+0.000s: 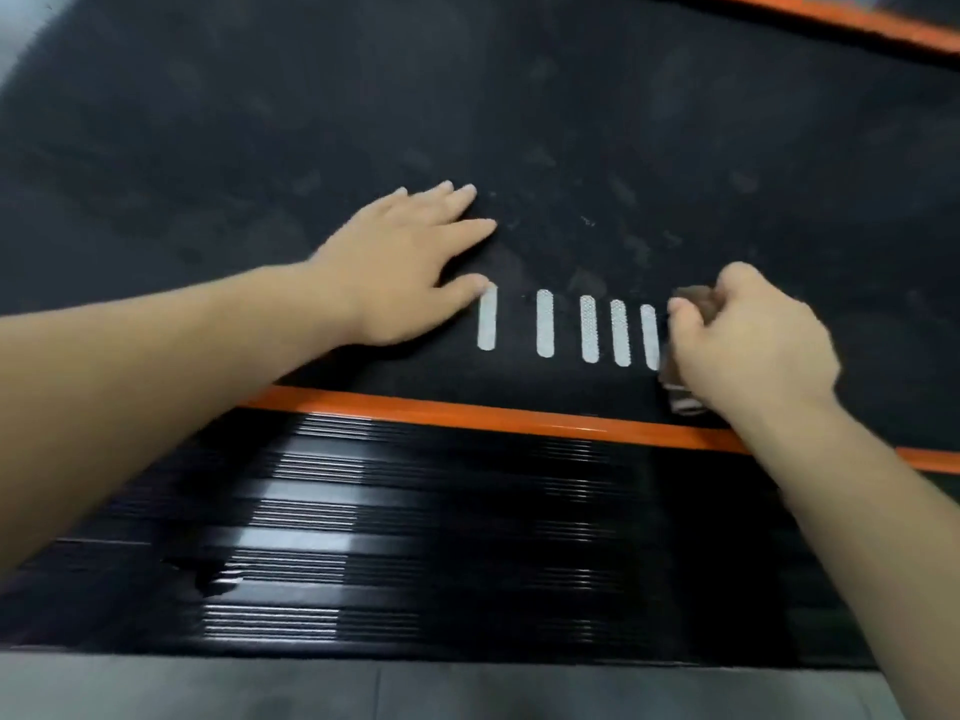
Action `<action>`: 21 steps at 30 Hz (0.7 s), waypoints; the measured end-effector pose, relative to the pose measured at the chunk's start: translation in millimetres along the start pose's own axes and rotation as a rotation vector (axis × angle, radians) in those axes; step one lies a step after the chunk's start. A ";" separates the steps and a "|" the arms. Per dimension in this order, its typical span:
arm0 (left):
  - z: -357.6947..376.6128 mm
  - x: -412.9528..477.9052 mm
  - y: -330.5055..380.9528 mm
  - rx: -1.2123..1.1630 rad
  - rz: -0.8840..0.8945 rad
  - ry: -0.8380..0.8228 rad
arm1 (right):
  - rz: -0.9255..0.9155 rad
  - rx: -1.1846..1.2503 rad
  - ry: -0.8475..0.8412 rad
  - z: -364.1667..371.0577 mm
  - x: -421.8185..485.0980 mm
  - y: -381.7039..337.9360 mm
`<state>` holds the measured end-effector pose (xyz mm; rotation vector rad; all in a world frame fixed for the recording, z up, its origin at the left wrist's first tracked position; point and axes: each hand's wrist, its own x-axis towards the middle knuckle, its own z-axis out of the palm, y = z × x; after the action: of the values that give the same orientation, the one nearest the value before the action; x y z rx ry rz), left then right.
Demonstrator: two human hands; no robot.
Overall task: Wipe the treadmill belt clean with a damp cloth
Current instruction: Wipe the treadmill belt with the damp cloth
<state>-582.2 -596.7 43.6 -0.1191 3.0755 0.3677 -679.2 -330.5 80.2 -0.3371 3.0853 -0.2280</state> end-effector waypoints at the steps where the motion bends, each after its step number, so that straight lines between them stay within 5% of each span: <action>1: -8.9 -11.7 -21.8 0.025 0.038 -0.007 | -0.047 0.043 -0.007 5.6 -10.3 -25.1; 7: -34.9 -94.1 -151.2 0.051 -0.077 -0.071 | -0.464 0.187 -0.171 36.1 -68.3 -181.3; 14: -38.2 -130.9 -219.7 -0.125 0.019 0.010 | -0.030 0.052 0.042 26.8 -55.3 -153.4; 21: -35.8 -142.7 -240.7 -0.176 -0.002 0.122 | -0.516 0.200 -0.105 61.9 -106.1 -287.8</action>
<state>-421.7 -828.3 29.4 -0.1551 3.1566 0.6553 -511.6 -594.2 63.0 -1.0872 2.7791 -0.5037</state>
